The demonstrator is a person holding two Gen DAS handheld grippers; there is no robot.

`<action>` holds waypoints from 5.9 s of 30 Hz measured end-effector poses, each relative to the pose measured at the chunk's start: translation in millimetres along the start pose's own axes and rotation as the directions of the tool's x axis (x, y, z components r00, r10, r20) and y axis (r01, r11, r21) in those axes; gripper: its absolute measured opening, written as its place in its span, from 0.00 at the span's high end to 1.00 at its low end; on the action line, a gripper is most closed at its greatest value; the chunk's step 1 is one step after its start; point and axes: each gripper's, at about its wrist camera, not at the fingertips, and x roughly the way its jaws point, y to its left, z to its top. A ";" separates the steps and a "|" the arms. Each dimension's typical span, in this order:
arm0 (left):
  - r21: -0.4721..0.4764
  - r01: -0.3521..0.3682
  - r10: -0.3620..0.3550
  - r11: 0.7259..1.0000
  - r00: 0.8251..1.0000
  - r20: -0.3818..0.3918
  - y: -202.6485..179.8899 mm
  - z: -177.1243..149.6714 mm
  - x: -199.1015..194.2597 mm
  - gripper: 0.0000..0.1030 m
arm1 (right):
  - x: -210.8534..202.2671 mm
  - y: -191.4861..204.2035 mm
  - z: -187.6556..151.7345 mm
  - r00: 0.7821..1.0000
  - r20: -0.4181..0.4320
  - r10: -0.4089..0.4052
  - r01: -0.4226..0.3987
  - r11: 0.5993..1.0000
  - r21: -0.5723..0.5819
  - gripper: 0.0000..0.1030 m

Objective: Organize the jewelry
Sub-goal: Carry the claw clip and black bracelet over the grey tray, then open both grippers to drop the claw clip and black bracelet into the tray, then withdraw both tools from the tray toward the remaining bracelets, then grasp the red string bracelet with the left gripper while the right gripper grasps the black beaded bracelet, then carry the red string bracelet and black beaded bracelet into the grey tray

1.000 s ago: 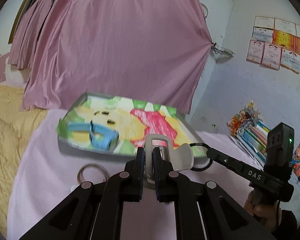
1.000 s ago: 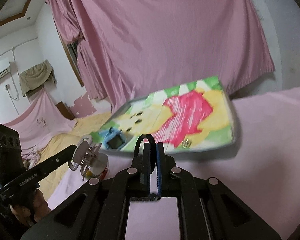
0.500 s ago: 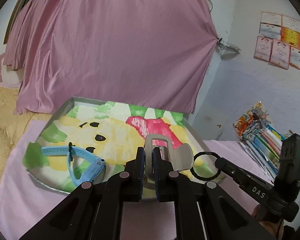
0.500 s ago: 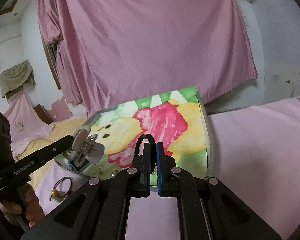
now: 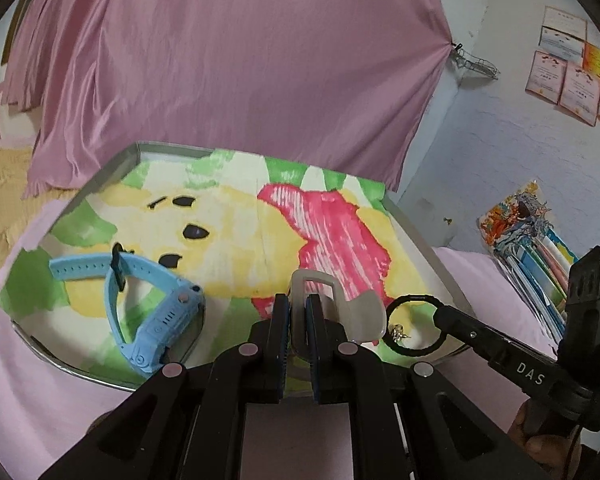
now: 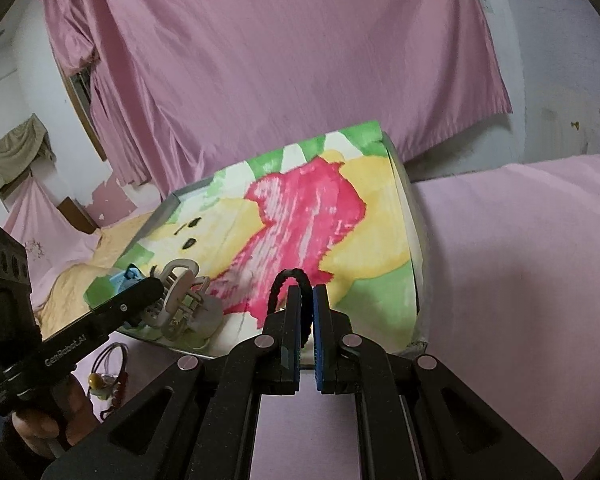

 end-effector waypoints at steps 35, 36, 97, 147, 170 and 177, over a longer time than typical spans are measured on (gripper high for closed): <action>0.014 -0.052 0.044 0.999 0.941 0.337 -2.1 -26.5 -126.3 0.02 | -117.0 37.3 -35.6 0.928 0.372 -0.003 0.076 0.980 -0.184 0.26; 0.016 -0.065 0.056 0.998 0.936 0.346 -1.2 -30.1 -132.5 0.01 | -123.4 40.2 -40.2 0.919 0.394 0.001 0.081 0.978 -0.193 0.20; 0.118 -0.108 0.118 0.987 0.990 -0.079 31.2 -94.8 -100.2 0.42 | -30.8 67.5 -65.5 0.982 -0.174 0.077 -0.130 0.939 -0.318 0.42; 0.182 -0.071 0.064 0.981 0.997 0.046 -6.9 -86.1 -133.9 0.95 | -80.7 66.3 -92.8 0.989 -0.083 0.119 -0.140 0.932 -0.334 0.86; 0.100 -0.032 0.008 0.994 0.973 0.229 -20.5 3.7 -82.6 0.95 | -58.8 27.6 -19.7 0.995 0.094 0.036 -0.018 0.983 -0.185 0.86; 0.091 -0.035 0.018 0.995 0.983 0.184 -14.8 14.3 -44.1 0.95 | -24.0 15.8 -3.5 0.999 0.046 -0.007 0.013 0.989 -0.148 0.86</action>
